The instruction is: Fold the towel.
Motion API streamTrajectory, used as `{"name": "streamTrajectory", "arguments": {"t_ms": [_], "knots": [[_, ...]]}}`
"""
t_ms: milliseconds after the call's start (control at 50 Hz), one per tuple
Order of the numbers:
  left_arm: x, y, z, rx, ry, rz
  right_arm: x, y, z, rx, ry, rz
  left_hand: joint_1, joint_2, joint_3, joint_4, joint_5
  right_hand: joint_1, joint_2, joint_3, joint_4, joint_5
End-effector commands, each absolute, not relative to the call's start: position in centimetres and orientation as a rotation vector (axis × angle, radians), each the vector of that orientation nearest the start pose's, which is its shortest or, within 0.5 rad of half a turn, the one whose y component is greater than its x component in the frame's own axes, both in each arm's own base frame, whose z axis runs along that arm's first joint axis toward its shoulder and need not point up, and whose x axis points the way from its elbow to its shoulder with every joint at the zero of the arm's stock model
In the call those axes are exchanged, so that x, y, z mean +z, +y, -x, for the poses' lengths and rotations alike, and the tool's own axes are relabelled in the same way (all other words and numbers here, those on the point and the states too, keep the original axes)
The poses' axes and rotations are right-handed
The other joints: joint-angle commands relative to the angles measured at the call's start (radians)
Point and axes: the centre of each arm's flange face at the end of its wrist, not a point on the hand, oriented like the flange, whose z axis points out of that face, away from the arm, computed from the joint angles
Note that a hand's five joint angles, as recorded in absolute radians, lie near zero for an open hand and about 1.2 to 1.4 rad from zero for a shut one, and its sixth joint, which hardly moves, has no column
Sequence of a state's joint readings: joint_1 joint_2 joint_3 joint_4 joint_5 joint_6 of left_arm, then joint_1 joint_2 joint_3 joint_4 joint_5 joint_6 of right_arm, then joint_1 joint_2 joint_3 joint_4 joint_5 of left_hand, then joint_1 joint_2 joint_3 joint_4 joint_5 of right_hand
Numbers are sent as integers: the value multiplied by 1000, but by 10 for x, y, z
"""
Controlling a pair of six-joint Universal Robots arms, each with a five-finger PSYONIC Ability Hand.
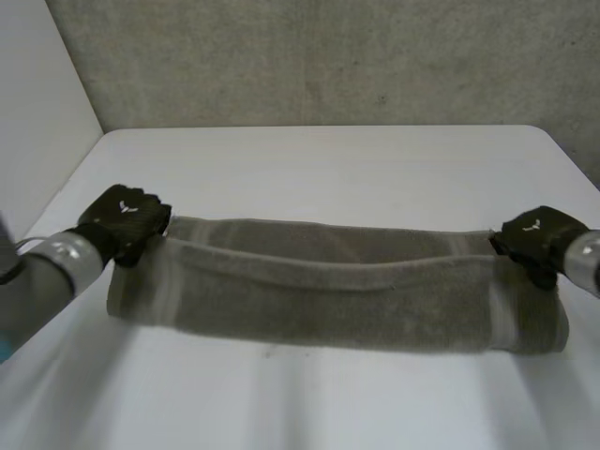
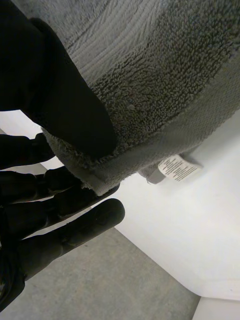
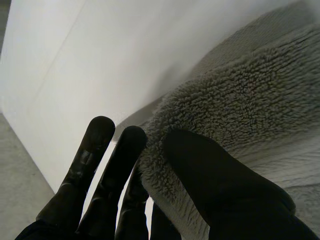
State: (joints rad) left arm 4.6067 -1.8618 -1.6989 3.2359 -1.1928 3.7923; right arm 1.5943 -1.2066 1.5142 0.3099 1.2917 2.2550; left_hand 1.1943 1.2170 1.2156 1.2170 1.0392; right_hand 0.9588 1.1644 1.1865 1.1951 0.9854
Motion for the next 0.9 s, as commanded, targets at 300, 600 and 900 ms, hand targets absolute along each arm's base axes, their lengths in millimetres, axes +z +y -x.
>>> {"name": "streamTrajectory", "arguments": {"t_ms": [300, 600, 900], "knots": [[147, -400, 242, -1897, 2065, -1170, 145, -385, -212, -1866, 2446, 1492, 202, 179, 181, 179, 183, 437, 232, 210, 201, 236], [148, -403, 256, -1948, 2026, -1185, 158, -403, -213, -2074, 2427, 1387, -1019, -1042, -1040, -1042, -1038, -784, -990, -1012, -1021, -985], [194, -359, 235, -2068, 2277, -927, 193, -337, -197, -1888, 2390, 1163, -1016, -1039, -1037, -1039, -1035, -784, -990, -1012, -1021, -985]]}}
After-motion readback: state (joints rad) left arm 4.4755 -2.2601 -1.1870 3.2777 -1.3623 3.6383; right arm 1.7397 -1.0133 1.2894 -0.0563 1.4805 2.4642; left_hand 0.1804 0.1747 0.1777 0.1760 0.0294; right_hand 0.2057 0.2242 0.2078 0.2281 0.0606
